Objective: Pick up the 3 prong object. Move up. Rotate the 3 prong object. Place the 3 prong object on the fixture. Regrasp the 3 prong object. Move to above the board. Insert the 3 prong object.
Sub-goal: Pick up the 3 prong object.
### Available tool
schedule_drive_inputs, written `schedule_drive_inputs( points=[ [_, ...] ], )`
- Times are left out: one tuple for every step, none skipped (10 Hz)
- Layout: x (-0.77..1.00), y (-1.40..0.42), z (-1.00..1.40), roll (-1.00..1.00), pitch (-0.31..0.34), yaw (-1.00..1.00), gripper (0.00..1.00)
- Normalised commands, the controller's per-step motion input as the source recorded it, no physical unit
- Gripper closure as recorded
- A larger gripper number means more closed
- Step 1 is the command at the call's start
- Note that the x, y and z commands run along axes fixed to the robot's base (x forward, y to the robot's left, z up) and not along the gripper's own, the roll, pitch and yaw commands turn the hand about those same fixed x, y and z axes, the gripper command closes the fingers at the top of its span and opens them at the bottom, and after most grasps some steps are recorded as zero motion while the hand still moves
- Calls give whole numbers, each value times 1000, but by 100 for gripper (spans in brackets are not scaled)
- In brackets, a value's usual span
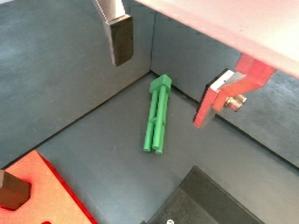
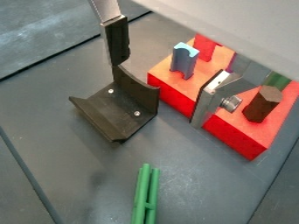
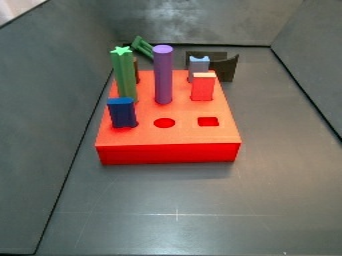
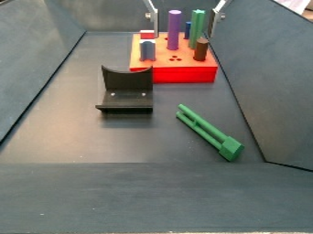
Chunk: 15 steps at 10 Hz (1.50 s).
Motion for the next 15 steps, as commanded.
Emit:
schedule_drive_inputs(
  points=[
    [0, 83, 0, 0, 0, 17, 0],
    [-123, 171, -71, 30, 14, 129, 0],
    [-123, 226, -280, 9, -1, 217, 0],
    [-140, 351, -471, 0, -83, 260, 0],
    [-203, 369, -589, 0, -124, 320, 0],
    [-129, 369, -623, -4, -117, 463, 0],
    [-74, 403, -526, -86, -156, 551, 0],
    [-203, 403, -523, -66, -157, 614, 0],
    [-203, 394, -589, -9, -109, 631, 0],
    [-174, 429, -666, 0, -41, 631, 0],
    [-114, 426, -677, 0, -24, 643, 0],
    [-83, 280, -626, 0, -36, 674, 0],
    [-23, 169, -623, 0, -43, 660, 0],
    [0, -23, -646, -36, -81, 463, 0],
    [0, -194, -583, -41, -171, 377, 0]
  ],
)
